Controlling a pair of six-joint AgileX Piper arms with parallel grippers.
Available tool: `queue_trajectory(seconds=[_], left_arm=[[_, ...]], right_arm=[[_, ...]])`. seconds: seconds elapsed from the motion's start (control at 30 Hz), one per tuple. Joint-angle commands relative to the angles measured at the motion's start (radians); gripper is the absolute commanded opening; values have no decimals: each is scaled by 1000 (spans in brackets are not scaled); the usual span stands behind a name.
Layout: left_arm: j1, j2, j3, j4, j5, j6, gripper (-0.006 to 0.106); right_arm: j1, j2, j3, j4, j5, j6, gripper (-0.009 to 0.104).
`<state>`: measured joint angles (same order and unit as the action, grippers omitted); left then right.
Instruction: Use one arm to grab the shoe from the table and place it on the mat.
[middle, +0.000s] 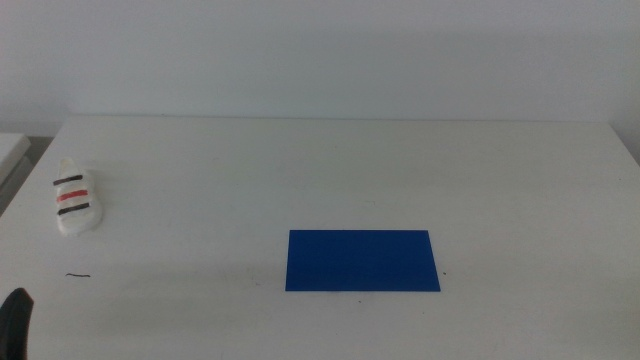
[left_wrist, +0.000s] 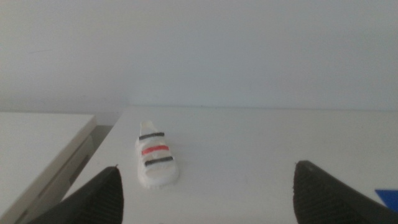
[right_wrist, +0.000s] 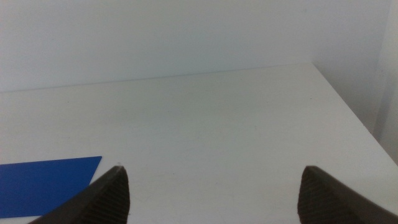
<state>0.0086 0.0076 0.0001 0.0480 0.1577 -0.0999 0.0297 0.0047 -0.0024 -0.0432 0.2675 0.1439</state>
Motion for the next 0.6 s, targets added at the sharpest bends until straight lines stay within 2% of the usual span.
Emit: queue_trajectory(seconds=[0.0, 0.23, 0.3, 0.4, 0.57], left_arm=[[0, 64, -53, 0, 16, -6, 94], [5, 638, -586, 25, 499, -18, 94], [21, 827, -733, 53, 617, -89, 94], [51, 1053, -908, 99, 693, -159, 94], [105, 1397, -1186, 74, 825, -182, 94]], right_arm=[[0, -5, 2, -5, -6, -6, 79], [0, -5, 2, -5, -6, -6, 79], [0, -5, 2, -5, -6, -6, 79], [0, -5, 2, -5, -6, -6, 79], [0, -5, 2, -5, -6, -6, 79]])
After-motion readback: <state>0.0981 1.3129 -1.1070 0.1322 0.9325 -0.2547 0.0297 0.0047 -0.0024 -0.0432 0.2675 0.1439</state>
